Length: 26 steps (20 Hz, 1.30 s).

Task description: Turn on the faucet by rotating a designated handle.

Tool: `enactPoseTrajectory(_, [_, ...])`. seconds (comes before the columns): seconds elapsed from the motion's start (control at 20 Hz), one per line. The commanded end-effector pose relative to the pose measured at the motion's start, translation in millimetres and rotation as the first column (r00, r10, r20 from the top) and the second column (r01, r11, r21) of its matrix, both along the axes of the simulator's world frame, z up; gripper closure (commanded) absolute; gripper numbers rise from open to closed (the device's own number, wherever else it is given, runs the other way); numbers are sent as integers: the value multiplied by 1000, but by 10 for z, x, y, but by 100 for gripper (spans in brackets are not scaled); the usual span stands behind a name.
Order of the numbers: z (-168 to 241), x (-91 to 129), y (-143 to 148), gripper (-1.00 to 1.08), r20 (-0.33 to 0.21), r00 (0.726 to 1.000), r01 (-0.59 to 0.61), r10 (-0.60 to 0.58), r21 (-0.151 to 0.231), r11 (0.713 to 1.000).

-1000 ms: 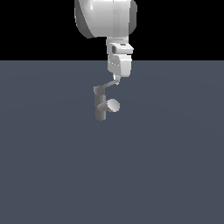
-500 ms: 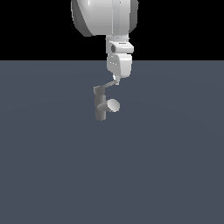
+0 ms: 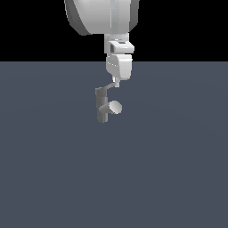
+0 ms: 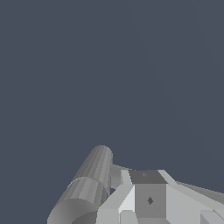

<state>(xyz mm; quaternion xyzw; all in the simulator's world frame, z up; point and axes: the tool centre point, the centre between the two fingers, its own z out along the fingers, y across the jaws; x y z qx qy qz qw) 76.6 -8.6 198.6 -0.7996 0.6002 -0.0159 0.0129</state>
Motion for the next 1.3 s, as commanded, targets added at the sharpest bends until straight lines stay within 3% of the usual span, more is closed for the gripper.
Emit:
enactPoseTrajectory(0.0, [-145,-172,6,108,-35,999,3,-3,-1,1000])
enactPoseTrajectory(0.25, [-168,-332,40,108,-40,999,6,-6,-1,1000])
enactPoseTrajectory(0.35, [-51,-237,-16,108,-15,1000,13,-13,-4,1000])
enactPoseTrajectory(1.0, [-167,-575,712,108,-40,999,7,-7,-2,1000])
enactPoseTrajectory(1.05, [-167,-575,712,108,-40,999,7,-7,-2,1000])
enactPoseTrajectory(1.1, [-57,-466,391,108,-15,999,50,-50,-9,999])
enactPoseTrajectory(1.25, [-77,-427,564,108,-20,999,42,-42,-8,999])
